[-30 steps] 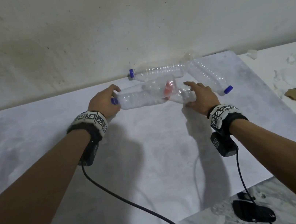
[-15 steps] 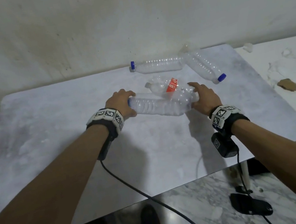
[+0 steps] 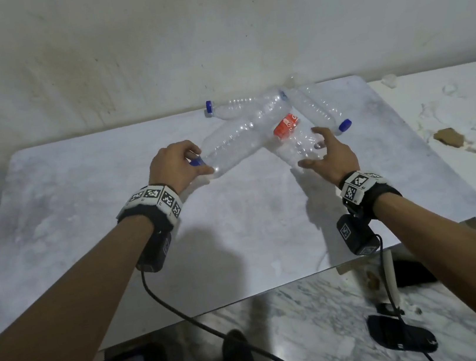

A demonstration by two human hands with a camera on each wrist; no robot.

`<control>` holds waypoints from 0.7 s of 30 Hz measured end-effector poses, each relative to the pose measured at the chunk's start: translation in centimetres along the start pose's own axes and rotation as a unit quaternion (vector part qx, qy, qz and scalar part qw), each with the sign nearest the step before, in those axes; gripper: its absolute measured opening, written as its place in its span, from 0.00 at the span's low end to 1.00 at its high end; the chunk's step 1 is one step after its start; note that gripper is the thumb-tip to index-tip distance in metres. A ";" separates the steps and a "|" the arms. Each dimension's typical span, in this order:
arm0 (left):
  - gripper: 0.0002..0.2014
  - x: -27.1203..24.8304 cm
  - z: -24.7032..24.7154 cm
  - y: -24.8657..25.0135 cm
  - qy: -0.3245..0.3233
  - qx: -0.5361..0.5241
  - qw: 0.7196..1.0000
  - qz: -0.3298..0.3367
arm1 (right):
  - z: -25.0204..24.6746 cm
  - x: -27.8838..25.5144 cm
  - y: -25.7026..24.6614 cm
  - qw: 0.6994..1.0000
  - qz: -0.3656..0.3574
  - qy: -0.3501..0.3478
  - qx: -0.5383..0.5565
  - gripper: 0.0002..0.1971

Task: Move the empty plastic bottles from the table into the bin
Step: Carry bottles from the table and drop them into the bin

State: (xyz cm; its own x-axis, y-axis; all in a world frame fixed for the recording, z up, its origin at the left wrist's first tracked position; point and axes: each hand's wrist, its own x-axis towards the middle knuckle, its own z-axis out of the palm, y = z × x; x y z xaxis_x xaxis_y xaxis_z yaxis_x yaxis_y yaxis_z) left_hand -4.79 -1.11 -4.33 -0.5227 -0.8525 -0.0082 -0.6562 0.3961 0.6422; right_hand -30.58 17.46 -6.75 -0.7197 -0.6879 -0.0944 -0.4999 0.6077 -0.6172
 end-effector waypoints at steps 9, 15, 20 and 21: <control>0.18 -7.0 -4.2 1.3 0.159 -0.074 0.983 -0.061 | -0.8 -5.0 -1.4 0.995 -0.070 0.009 0.068 0.35; 0.17 -13.3 -8.5 -0.8 0.224 -0.096 0.967 -0.073 | -0.4 -10.0 -4.9 0.986 -0.139 0.008 0.087 0.36; 0.17 -18.7 -13.1 -5.0 0.268 -0.098 0.953 -0.103 | 2.8 -14.2 -9.9 0.975 -0.204 -0.035 0.075 0.35; 0.18 -19.9 -14.0 -6.1 0.269 -0.097 0.951 -0.116 | 3.7 -15.2 -11.0 0.973 -0.214 -0.051 0.072 0.35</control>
State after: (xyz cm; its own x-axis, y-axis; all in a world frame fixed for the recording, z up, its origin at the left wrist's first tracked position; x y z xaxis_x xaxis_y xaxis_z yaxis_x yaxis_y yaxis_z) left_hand 17.22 8.72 2.66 0.0117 -0.9810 0.1935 -0.5803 0.1509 0.8003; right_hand -12.34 19.76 -1.39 -0.4056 -0.9057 0.1236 -0.6649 0.1995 -0.7198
